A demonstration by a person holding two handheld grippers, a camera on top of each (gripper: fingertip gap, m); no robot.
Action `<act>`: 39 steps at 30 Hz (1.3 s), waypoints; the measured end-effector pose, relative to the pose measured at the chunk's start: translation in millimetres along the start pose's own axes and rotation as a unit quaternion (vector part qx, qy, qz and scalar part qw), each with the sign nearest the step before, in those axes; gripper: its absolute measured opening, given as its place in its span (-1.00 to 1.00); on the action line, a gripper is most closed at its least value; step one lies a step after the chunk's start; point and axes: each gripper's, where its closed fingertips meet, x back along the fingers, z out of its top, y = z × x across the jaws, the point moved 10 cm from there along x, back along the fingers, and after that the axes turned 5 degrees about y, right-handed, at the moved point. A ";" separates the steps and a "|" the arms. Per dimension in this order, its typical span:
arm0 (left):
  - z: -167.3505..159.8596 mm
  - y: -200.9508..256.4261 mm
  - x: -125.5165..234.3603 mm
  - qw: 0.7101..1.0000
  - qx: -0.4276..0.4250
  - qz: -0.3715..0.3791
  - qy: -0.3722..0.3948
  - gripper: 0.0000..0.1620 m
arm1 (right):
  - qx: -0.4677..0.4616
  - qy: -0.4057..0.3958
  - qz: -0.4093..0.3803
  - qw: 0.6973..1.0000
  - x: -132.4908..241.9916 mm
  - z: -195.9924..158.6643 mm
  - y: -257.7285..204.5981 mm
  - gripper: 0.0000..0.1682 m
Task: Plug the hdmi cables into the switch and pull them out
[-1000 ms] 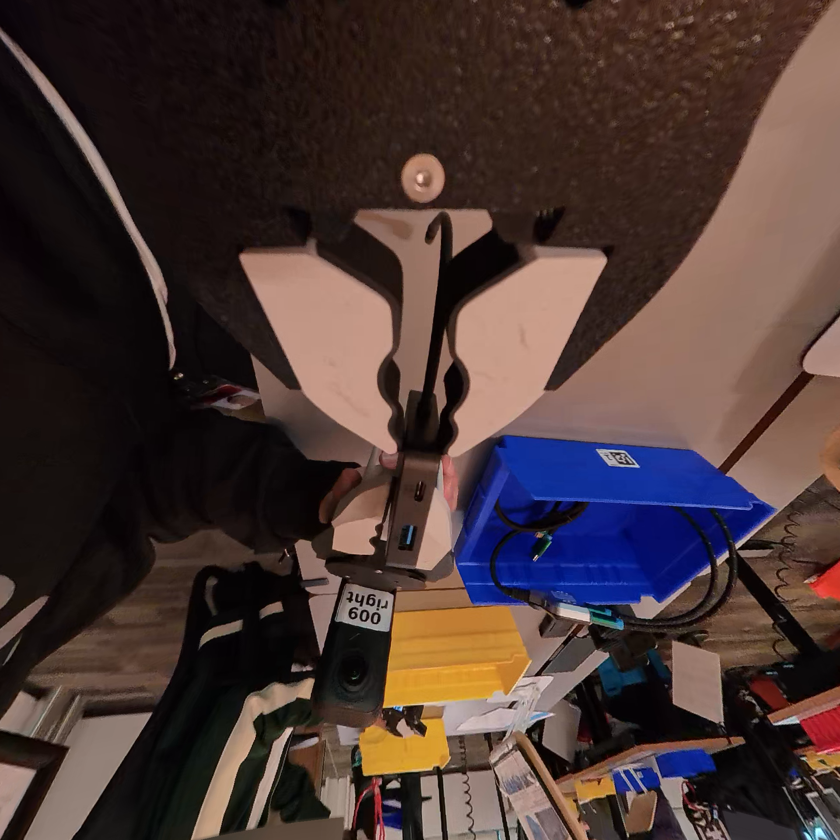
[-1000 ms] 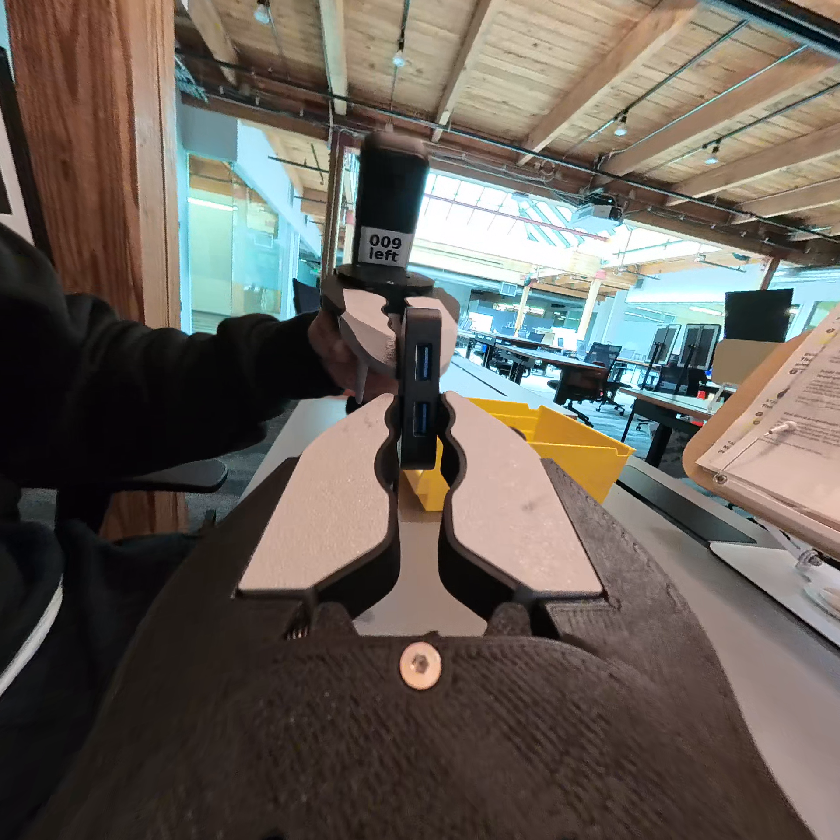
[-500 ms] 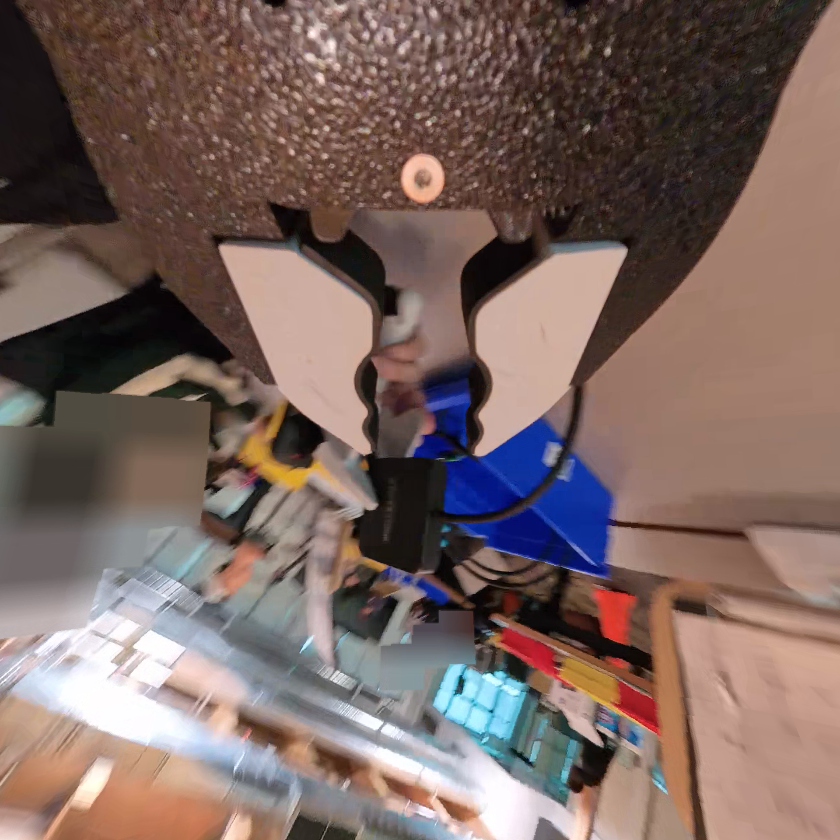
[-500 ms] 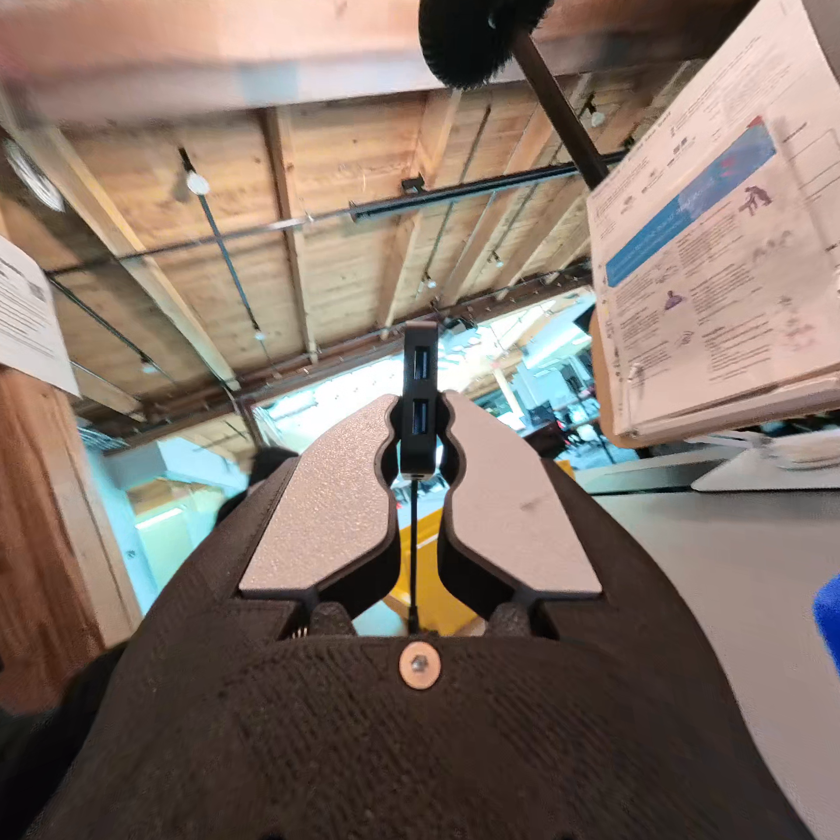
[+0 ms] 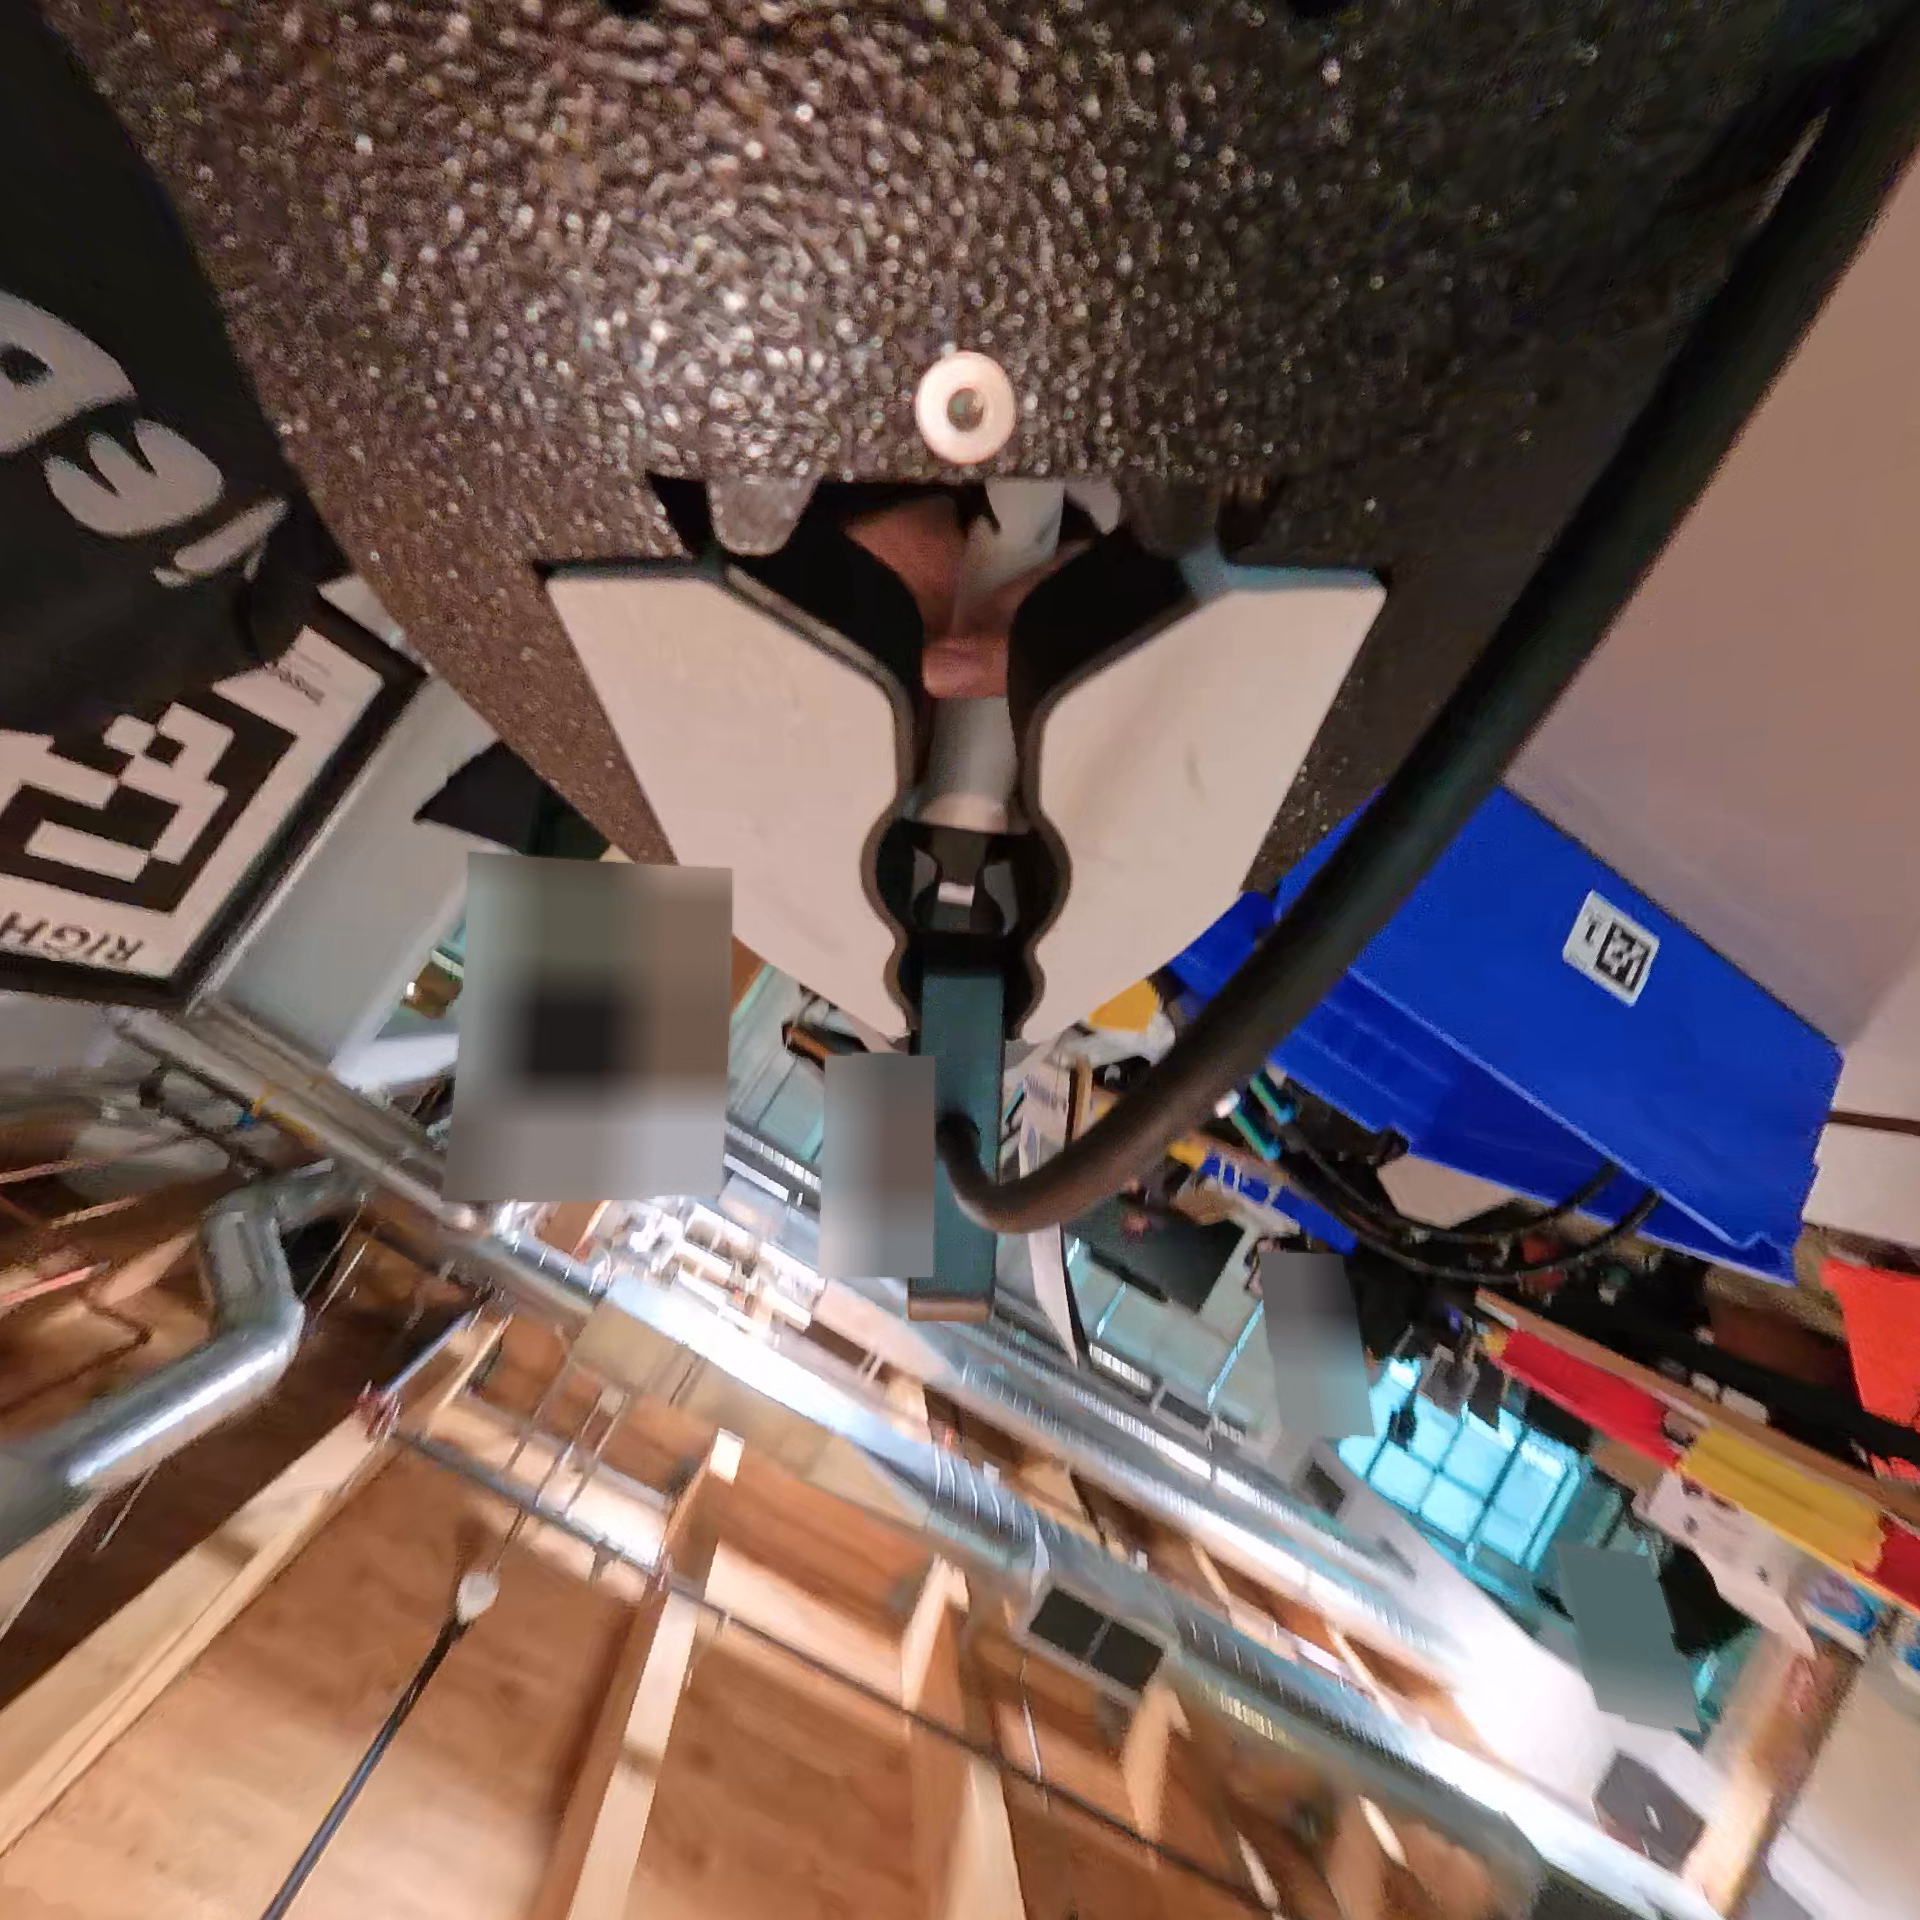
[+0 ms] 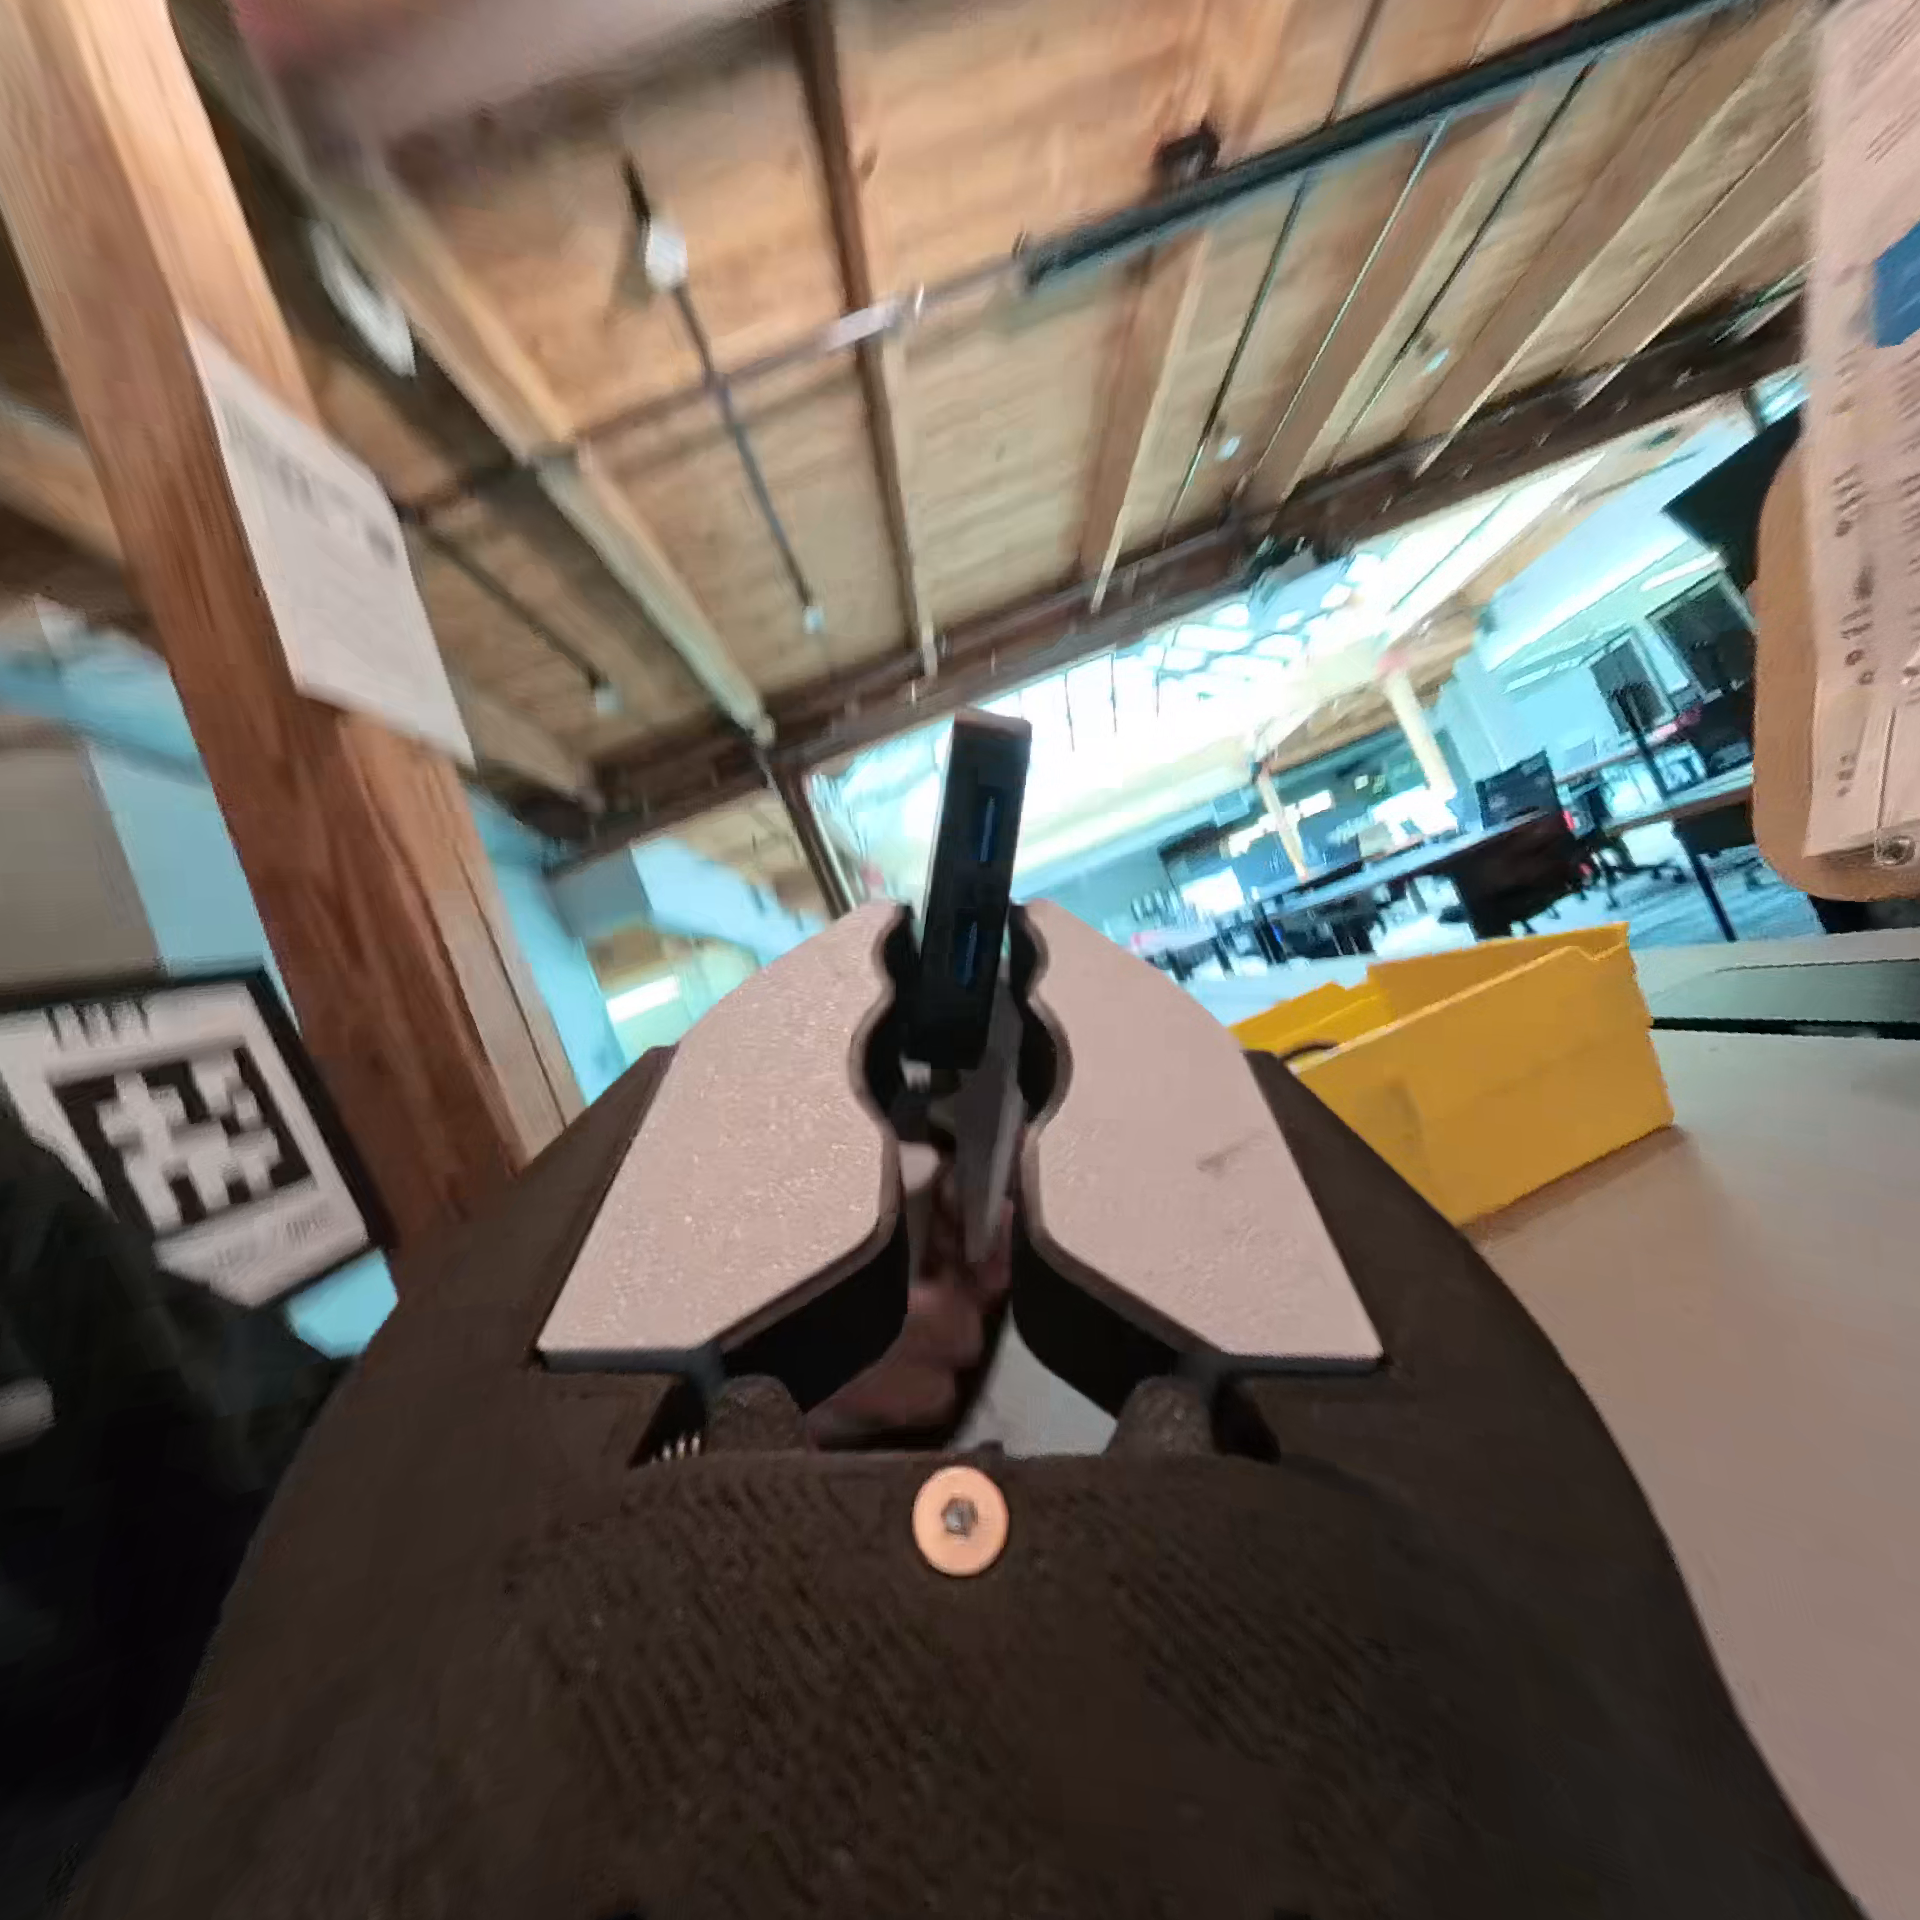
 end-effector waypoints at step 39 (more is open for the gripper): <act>1.9 35.8 7.0 0.772 -0.595 0.098 -0.201 0.04 | -0.209 -0.024 -0.039 0.977 4.9 1.3 12.2 -0.83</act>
